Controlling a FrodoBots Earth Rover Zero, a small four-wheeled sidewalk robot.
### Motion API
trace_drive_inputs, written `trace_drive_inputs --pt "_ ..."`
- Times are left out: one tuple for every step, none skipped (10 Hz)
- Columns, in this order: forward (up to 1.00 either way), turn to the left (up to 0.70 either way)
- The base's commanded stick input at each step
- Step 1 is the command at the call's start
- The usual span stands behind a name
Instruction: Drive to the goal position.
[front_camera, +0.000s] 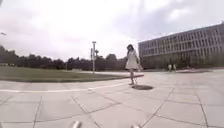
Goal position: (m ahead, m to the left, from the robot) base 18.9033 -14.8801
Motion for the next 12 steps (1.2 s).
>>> trace_drive_inputs --pt "0.70 -0.30" --pt "0.70 -0.31" --pt "0.70 -0.31" --pt "0.70 -0.31" --pt "0.70 -0.31" --pt "0.70 -0.31" --pt "0.70 -0.31" --pt "0.70 -0.31" --pt "0.70 -0.31" --pt "0.70 -0.31" --pt "0.70 -0.31" --pt "0.70 -0.31"
